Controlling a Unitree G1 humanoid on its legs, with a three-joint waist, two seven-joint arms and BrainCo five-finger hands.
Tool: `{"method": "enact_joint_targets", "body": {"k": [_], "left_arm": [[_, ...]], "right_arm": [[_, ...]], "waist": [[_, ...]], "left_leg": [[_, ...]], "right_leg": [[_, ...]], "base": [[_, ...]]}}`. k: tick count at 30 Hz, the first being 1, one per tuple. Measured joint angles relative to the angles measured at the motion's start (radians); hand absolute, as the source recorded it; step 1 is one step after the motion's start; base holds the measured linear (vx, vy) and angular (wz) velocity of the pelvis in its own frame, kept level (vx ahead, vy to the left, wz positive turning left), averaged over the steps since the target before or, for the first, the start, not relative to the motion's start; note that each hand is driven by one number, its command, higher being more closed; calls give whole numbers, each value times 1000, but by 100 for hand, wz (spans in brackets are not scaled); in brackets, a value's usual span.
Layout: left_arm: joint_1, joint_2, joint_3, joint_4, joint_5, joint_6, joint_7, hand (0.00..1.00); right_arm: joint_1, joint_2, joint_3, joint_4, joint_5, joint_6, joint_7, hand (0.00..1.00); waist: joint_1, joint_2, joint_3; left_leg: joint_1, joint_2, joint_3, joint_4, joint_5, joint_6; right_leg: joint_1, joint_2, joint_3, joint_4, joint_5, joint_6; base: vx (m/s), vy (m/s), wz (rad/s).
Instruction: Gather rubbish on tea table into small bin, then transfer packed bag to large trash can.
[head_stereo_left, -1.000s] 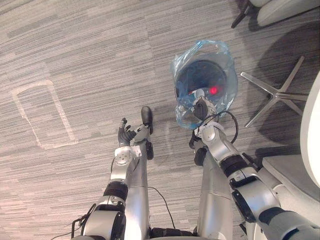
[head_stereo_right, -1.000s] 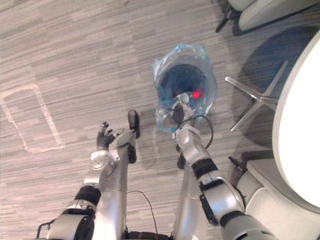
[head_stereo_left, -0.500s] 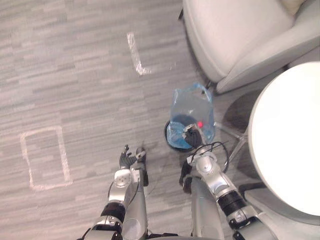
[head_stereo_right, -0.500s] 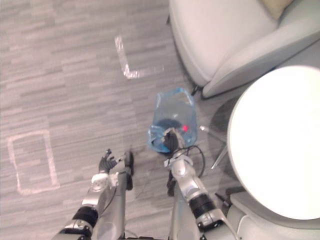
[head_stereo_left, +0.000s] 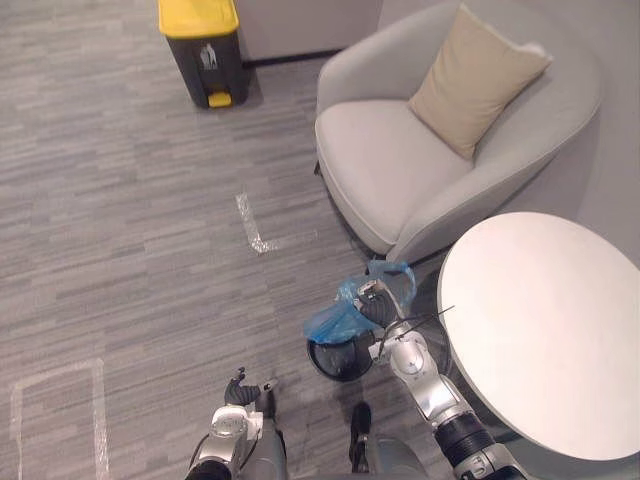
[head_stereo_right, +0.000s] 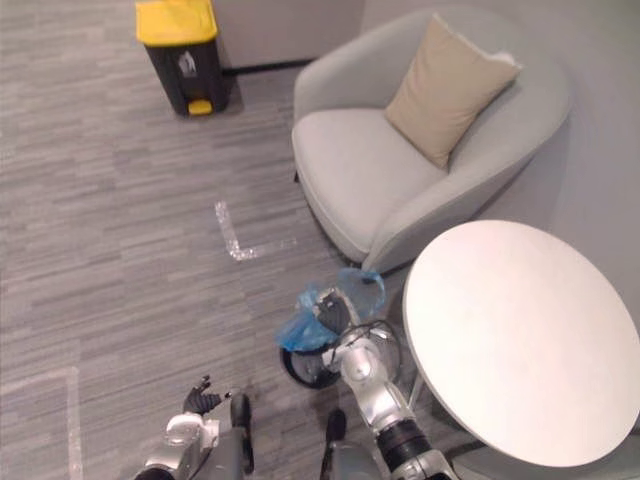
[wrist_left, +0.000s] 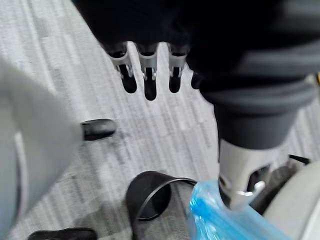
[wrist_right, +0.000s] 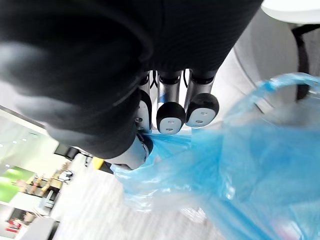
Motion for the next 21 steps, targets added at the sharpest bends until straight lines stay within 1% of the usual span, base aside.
{"method": "enact_joint_targets", "body": {"k": [2, 4, 5, 7, 8, 9, 10, 11, 12, 14, 15, 17, 21], "left_arm": [[24, 4, -37, -105, -1, -2, -3, 0], [40, 8, -54, -181, -1, -7, -15, 0], [57, 15, -72, -273, -1, -10, -23, 0], [69, 28, -98, -367, -2, -13, -33, 0], [80, 42, -113, -443, -1, -29, -40, 0], [84, 47, -117, -471, -1, -34, -40, 0], [90, 66, -126, -534, -1, -49, -40, 0], [89, 77, -130, -555, -1, -52, -41, 0], [89, 107, -140, -603, 0, -66, -45, 0], [88, 134, -149, -640, 18, -83, -49, 0], [84, 163, -161, -671, 39, -96, -62, 0], [71, 210, -192, -707, 63, -119, -79, 0], [23, 268, -250, -714, 86, -136, -98, 0]], "right_arm": [[27, -24, -7, -62, 15, -12, 12, 100], [36, -36, -7, -88, 43, -21, 26, 100], [40, -44, -7, -101, 66, -27, 39, 100], [44, -53, -7, -107, 88, -34, 50, 100], [55, -66, -4, -138, 96, -35, 63, 100], [59, -72, -2, -151, 105, -39, 68, 100], [63, -88, 1, -185, 122, -49, 76, 100], [62, -95, 3, -195, 126, -55, 78, 100], [63, -121, 16, -222, 157, -67, 90, 100], [62, -143, 23, -245, 186, -79, 103, 100], [61, -167, 30, -267, 216, -96, 118, 100], [56, -200, 52, -301, 259, -109, 142, 100], [40, -236, 93, -341, 331, -126, 177, 100]], "waist": [[-1, 11, -16], [-1, 15, -20], [-3, 17, -22], [-7, 18, -29], [-7, 19, -39], [-7, 19, -40], [-8, 20, -41], [-8, 20, -41], [-10, 22, -55], [-11, 26, -71], [-13, 32, -80], [-14, 39, -93], [-19, 42, -115]], "left_leg": [[20, -7, -1, -48, 21, 2], [34, -10, -2, -71, 31, 3], [59, -14, -5, -95, 42, 5], [73, -18, -9, -103, 43, 4], [73, -20, -9, -103, 42, 5], [74, -20, -9, -103, 42, 5], [76, -20, -9, -103, 42, 5], [79, -20, -9, -103, 42, 5], [84, -20, -9, -104, 42, 5], [84, -19, -9, -104, 42, 5], [85, -18, -10, -104, 42, 5], [88, -17, -10, -105, 42, 5], [89, -12, -6, -110, 43, 4]], "right_leg": [[2, 0, 0, -9, 3, 2], [6, 0, 1, -11, 4, 3], [21, -1, 0, -14, 4, 4], [37, -4, -2, -20, 4, 6], [37, -5, -1, -28, 6, 9], [38, -5, 0, -30, 6, 10], [45, -6, 1, -31, 7, 10], [49, -5, 1, -33, 8, 10], [55, -4, 2, -38, 8, 10], [56, -3, 3, -49, 14, 11], [64, -2, 5, -55, 17, 11], [69, 0, 9, -65, 24, 10], [69, 6, 16, -72, 32, 5]], "base": [[0, 0, 0], [0, 0, 0], [0, 0, 0], [15, 33, 5], [8, 33, 4], [0, 0, 0], [0, 0, 0], [0, 0, 0], [0, 0, 0], [17, -2, -3], [27, 0, -4], [16, 2, -5], [-13, -1, -6]]}}
